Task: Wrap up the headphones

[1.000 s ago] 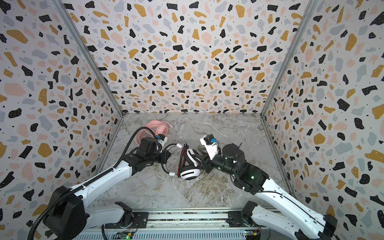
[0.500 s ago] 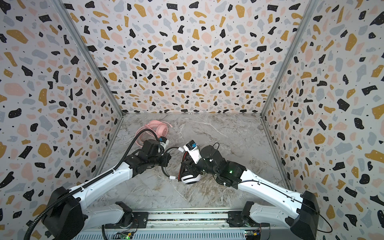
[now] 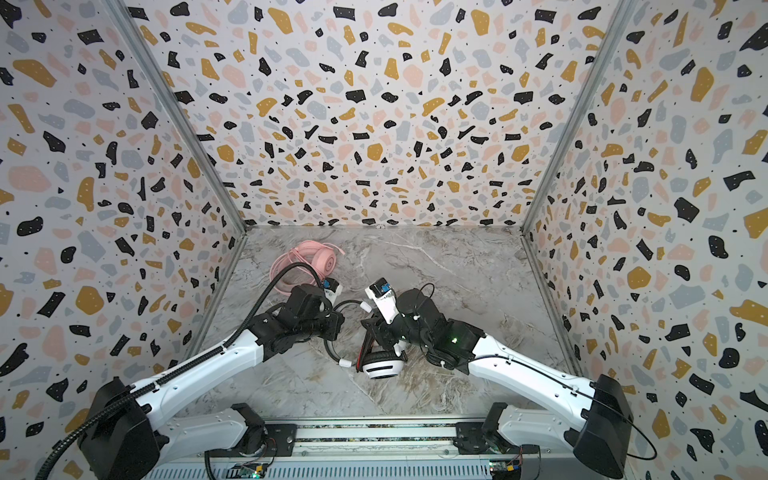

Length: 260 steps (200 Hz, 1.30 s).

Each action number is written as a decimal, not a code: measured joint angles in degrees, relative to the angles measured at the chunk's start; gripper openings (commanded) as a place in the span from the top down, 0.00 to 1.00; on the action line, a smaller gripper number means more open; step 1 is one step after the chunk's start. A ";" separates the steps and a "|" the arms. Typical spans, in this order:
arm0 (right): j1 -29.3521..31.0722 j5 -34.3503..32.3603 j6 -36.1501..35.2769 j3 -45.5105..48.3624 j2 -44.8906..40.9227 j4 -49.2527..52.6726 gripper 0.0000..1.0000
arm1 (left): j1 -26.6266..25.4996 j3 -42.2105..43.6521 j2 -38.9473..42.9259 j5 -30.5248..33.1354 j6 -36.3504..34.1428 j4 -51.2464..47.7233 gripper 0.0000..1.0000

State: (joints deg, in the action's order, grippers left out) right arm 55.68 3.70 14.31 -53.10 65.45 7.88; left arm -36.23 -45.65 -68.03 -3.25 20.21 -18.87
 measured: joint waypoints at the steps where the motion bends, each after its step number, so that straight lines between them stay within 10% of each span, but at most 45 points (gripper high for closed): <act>1: -0.02 -0.04 0.00 0.00 -0.04 0.04 0.54 | 0.02 0.00 -0.02 0.02 0.00 0.00 1.00; 92: -19.85 1.46 4.37 14.84 -13.70 -3.56 0.52 | 7.37 -1.97 -8.96 3.82 3.56 1.75 1.00; 260: -21.24 6.99 7.48 28.85 -24.92 -5.95 0.51 | 11.45 -49.90 -61.11 3.89 12.90 0.79 1.00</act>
State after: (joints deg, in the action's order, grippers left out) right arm 34.44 10.70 21.78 -24.25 40.53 1.93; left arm -24.77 -95.55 -129.14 0.64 33.10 -18.09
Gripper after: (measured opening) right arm 0.487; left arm 0.070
